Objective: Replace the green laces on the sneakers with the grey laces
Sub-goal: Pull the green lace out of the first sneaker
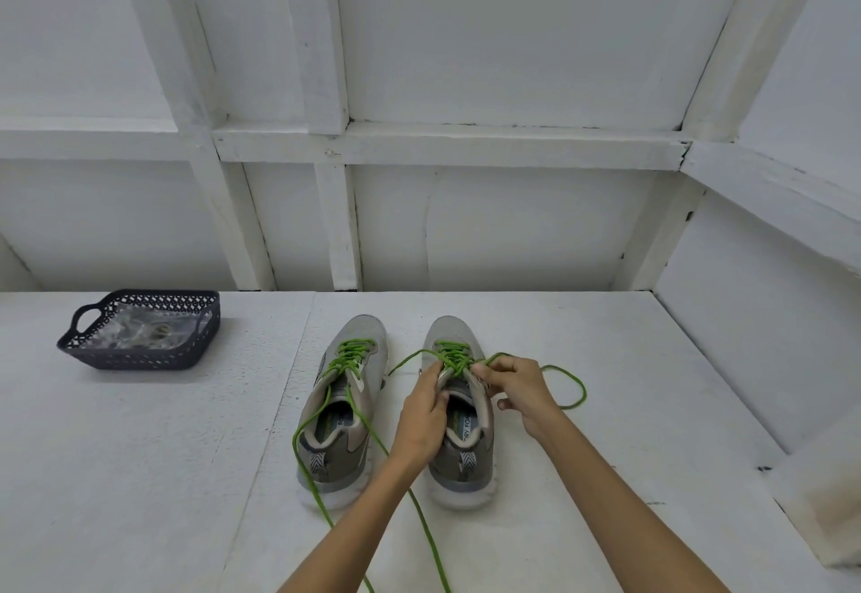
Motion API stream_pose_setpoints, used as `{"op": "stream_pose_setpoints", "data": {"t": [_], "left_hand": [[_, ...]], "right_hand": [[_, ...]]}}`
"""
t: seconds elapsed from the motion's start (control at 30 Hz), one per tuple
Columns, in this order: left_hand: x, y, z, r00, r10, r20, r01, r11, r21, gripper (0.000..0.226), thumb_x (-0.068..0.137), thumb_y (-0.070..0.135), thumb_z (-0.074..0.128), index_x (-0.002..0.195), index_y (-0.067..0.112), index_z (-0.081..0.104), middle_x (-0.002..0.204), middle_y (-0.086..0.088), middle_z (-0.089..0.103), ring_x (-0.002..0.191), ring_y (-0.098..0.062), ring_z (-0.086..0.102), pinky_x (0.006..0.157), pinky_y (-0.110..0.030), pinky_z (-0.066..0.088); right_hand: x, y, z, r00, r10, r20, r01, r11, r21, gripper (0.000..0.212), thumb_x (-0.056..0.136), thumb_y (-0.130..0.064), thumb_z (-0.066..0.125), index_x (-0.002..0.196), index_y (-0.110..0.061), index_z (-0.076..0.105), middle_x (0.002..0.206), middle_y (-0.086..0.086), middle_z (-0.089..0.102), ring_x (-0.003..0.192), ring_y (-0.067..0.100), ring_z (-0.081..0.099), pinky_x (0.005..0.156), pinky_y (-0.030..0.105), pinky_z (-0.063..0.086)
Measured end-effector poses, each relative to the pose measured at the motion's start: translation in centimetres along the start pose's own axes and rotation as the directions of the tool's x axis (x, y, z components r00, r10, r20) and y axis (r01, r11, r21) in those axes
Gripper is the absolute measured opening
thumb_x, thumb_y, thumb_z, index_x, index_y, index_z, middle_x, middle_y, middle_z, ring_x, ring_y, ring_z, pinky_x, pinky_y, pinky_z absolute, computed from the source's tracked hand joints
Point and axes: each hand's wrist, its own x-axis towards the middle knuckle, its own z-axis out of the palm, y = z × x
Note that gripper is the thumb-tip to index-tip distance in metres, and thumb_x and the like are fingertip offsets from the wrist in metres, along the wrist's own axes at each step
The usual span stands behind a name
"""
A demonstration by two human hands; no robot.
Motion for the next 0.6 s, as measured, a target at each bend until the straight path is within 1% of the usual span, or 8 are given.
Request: {"op": "stream_pose_setpoints", "data": {"t": [0.07,0.13,0.23,0.3,0.37,0.43,0.5,0.6], "left_hand": [[0.0,-0.1,0.1,1.000,-0.007,0.006,0.007,1.000,-0.001,0.049,0.101,0.007,0.042,0.148,0.014,0.032,0.149,-0.003,0.040,0.138,-0.015,0.035,0.105,-0.018,0.026],[0.1,-0.3,0.2,1.000,-0.004,-0.001,0.004,1.000,-0.018,0.048,0.101,0.008,0.042,0.148,0.013,0.032,0.151,-0.003,0.039,0.141,-0.018,0.032,0.108,-0.020,0.024],[0.0,-0.3,0.3,1.000,0.013,-0.021,-0.015,0.999,-0.051,0.046,0.101,0.009,0.043,0.146,0.013,0.035,0.147,-0.004,0.044,0.137,-0.018,0.039,0.107,-0.020,0.028],[0.0,-0.4,0.3,0.999,0.021,-0.027,-0.023,0.997,-0.071,0.044,0.101,0.009,0.043,0.145,0.014,0.036,0.143,-0.004,0.047,0.133,-0.015,0.042,0.106,-0.022,0.030],[0.1,-0.5,0.4,0.999,0.020,-0.025,-0.022,0.997,-0.075,0.045,0.102,0.011,0.043,0.146,0.013,0.035,0.144,-0.004,0.047,0.135,-0.015,0.041,0.110,-0.026,0.031],[0.2,-0.7,0.4,1.000,0.019,-0.021,-0.021,0.997,-0.069,0.045,0.102,0.014,0.042,0.147,0.013,0.034,0.147,-0.005,0.045,0.139,-0.018,0.036,0.116,-0.034,0.028],[0.3,-0.9,0.4,1.000,0.020,-0.023,-0.021,0.998,-0.062,0.045,0.102,0.015,0.042,0.147,0.013,0.034,0.148,-0.004,0.044,0.140,-0.018,0.035,0.117,-0.037,0.027],[0.4,-1.0,0.4,0.999,0.019,-0.029,-0.021,0.997,-0.077,0.044,0.102,0.013,0.042,0.146,0.012,0.035,0.146,-0.005,0.046,0.137,-0.018,0.040,0.115,-0.035,0.030]], "right_hand": [[0.3,0.0,-0.3,0.986,0.055,-0.160,-0.028,0.986,0.165,0.014,0.090,-0.012,0.066,0.078,-0.007,0.064,0.071,0.005,0.058,0.055,0.015,0.048,0.042,0.022,0.032],[0.5,0.3,-0.5,0.967,0.130,-0.220,-0.066,0.958,0.279,0.018,0.092,-0.018,0.065,0.079,-0.007,0.061,0.076,0.005,0.060,0.055,0.015,0.048,0.043,0.023,0.034],[-0.1,0.5,0.0,0.991,0.136,-0.014,-0.134,0.983,0.123,0.022,0.083,-0.029,0.076,0.082,-0.009,0.067,0.072,0.002,0.063,0.061,0.015,0.051,0.049,0.024,0.038],[-0.1,0.8,0.2,0.994,0.101,0.050,-0.104,0.993,0.061,0.019,0.079,-0.026,0.079,0.080,-0.009,0.070,0.070,0.002,0.063,0.063,0.014,0.050,0.049,0.023,0.036],[0.2,0.6,0.0,0.997,0.059,-0.042,-0.053,0.990,0.128,0.015,0.082,-0.018,0.076,0.081,-0.006,0.068,0.070,0.004,0.059,0.058,0.013,0.046,0.044,0.020,0.033],[0.6,0.4,-0.2,0.971,0.101,-0.215,-0.036,0.957,0.287,0.017,0.088,-0.016,0.070,0.079,-0.005,0.062,0.071,0.004,0.056,0.055,0.013,0.044,0.038,0.018,0.031],[0.8,0.3,-0.2,0.948,0.160,-0.276,-0.046,0.924,0.380,0.021,0.090,-0.020,0.068,0.077,-0.007,0.061,0.070,0.004,0.056,0.054,0.013,0.045,0.036,0.018,0.032],[0.1,0.2,0.4,0.989,0.137,-0.063,-0.125,0.979,0.162,0.023,0.082,-0.029,0.077,0.083,-0.008,0.068,0.069,0.001,0.060,0.057,0.012,0.046,0.045,0.021,0.033]]}}
